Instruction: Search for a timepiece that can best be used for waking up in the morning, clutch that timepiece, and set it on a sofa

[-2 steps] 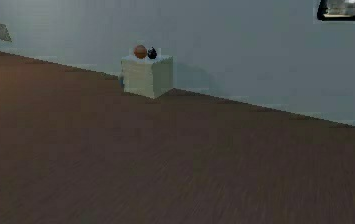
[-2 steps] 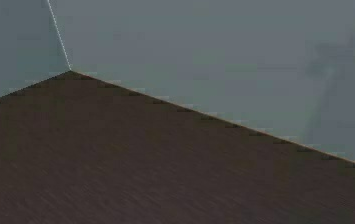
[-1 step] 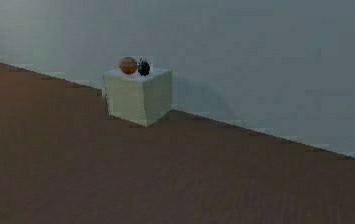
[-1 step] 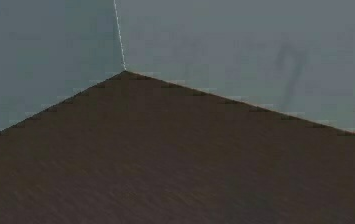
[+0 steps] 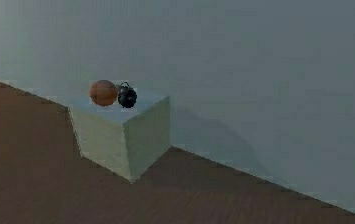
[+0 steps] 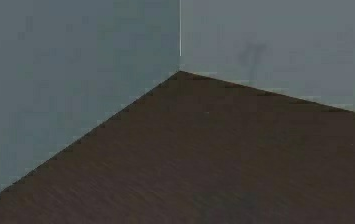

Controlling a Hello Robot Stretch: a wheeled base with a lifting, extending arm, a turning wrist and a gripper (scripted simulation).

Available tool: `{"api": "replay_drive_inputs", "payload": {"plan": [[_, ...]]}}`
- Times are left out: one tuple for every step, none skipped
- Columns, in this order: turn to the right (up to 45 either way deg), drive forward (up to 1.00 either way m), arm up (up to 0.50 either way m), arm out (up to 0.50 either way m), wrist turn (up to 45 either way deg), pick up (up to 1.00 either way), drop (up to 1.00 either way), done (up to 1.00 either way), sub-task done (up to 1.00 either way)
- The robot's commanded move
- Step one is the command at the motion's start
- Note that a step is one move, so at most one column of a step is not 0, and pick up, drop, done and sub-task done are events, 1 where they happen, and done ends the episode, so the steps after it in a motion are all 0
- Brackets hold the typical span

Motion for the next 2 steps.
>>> {"api": "replay_drive_inputs", "payload": {"plan": [[-3.0,0.0,0.0,0.0,0.0,0.0,0.0,0.0,0.0],[0.0,0.75,0.0,0.0,0.0,0.0,0.0,0.0,0.0]]}}
